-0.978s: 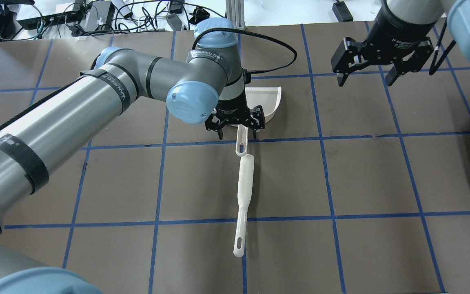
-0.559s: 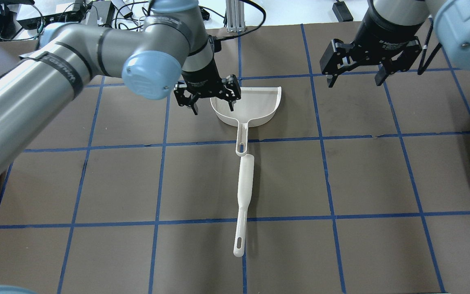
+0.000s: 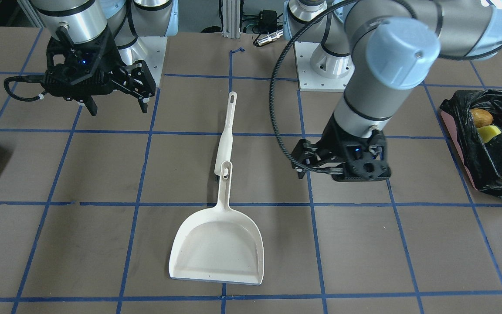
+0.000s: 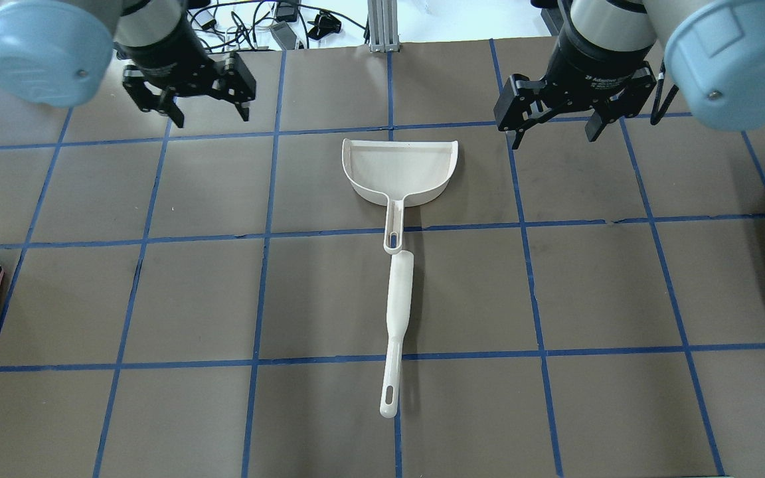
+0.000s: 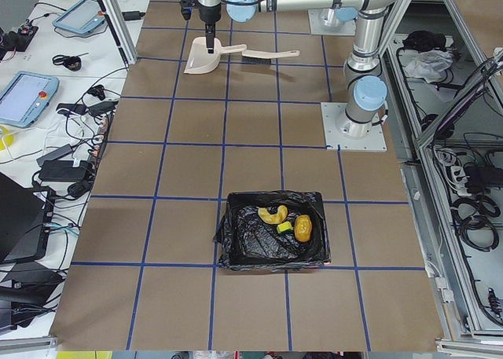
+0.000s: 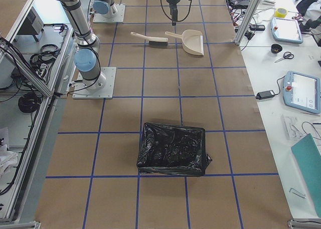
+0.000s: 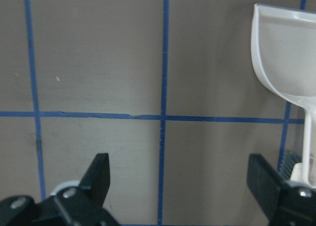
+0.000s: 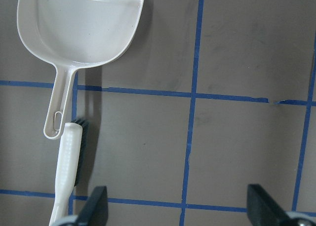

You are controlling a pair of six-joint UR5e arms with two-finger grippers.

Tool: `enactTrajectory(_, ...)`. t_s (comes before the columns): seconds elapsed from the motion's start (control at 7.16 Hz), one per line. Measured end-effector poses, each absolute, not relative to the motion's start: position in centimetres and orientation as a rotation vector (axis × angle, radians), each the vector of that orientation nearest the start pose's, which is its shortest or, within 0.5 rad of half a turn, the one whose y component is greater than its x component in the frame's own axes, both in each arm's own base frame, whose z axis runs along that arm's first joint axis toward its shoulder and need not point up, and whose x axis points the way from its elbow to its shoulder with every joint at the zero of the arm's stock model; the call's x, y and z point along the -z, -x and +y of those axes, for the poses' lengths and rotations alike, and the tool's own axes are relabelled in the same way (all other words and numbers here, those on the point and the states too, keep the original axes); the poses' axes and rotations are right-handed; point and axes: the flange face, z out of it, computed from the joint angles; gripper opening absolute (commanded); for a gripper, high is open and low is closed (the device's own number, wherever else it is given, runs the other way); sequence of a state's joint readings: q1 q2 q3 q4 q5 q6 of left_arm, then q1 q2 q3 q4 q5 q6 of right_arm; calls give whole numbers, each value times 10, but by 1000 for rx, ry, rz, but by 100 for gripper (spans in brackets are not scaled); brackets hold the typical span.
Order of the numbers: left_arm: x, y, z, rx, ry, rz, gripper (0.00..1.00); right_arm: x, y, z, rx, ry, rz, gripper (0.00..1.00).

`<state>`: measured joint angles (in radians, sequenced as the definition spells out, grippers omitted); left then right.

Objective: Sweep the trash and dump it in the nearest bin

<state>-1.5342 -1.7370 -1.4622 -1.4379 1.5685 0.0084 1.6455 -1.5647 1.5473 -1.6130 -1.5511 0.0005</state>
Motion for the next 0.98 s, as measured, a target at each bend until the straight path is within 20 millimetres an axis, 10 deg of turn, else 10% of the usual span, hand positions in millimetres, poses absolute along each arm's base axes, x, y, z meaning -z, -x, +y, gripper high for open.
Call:
enactTrajectory(0.42, -509, 54, -532, 81, 4, 3097, 100, -502, -169, -489, 91, 103, 3119, 100)
enactTrajectory(0.98, -504, 58, -507, 44, -15, 3107, 100, -513, -168, -486, 125, 80, 3112, 100)
